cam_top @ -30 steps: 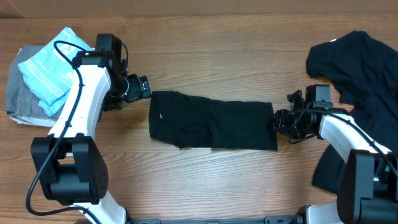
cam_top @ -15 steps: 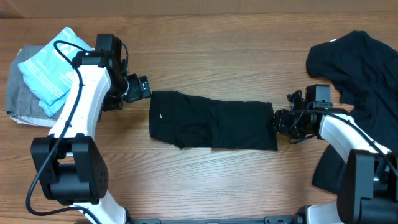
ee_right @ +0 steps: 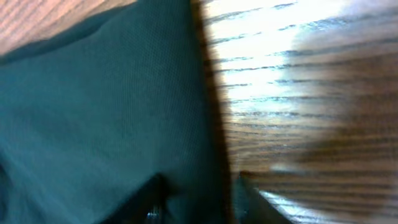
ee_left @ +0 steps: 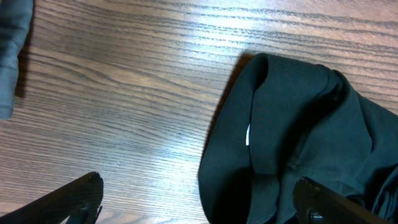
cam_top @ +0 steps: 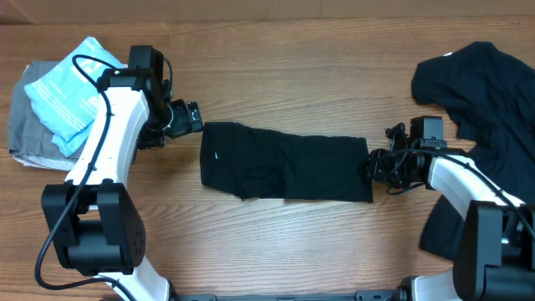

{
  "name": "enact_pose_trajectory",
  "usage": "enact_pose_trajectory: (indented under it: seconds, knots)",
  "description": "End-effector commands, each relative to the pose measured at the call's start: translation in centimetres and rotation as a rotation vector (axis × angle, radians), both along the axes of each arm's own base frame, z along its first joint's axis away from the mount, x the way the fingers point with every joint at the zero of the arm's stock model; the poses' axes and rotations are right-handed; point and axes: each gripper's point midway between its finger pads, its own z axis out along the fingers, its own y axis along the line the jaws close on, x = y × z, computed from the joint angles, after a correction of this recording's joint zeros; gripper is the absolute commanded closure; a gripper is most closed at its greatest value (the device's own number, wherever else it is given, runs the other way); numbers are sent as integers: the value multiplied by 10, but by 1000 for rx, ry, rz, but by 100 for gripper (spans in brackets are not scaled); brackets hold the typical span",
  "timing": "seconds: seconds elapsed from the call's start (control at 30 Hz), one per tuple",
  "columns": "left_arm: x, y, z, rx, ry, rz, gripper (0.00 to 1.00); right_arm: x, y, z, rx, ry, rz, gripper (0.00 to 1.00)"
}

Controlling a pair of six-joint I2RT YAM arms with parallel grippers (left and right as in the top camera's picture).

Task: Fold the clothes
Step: 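Lift the strip's right end and fold it leftward over the strip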

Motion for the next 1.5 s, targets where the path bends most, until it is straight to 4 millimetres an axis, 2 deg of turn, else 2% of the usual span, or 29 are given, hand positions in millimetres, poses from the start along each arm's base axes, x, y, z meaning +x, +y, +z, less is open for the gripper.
enact_pose_trajectory:
  seconds: [0.0,0.07,0.13,0.23,0.37,0.5,0.73,0.87,1.0,1.13,1.27,1.47]
  knots:
    - [-1,4,9,8,-25,3,0,-3,3,-4,10,10,1,80]
    - [-1,3,9,7,-25,3,0,-2,3,-4,10,6,1,85]
    - [-1,3,9,7,-25,4,0,-2,3,-3,9,3,1,96]
    - [-1,3,9,7,-25,3,0,4,-1,2,9,-9,-11,96]
    - [-1,3,9,7,-25,3,0,20,-13,23,8,-16,-44,96]
    - [-1,3,9,7,-25,3,0,33,-38,49,-24,-7,-106,96]
    - [-1,3,9,7,-25,3,0,42,-98,97,-76,6,-254,96]
    - [-1,3,9,7,-25,3,0,45,-116,128,-76,-1,-304,96]
    - [-1,3,9,7,-26,3,0,45,-113,154,-76,-2,-295,96]
    - [-1,3,9,8,-25,3,0,45,-97,172,-68,-1,-256,96]
    - [-1,3,9,7,-25,3,0,43,-70,177,-58,13,-184,96]
    - [-1,3,9,7,-25,3,0,40,-17,176,-57,21,-34,96]
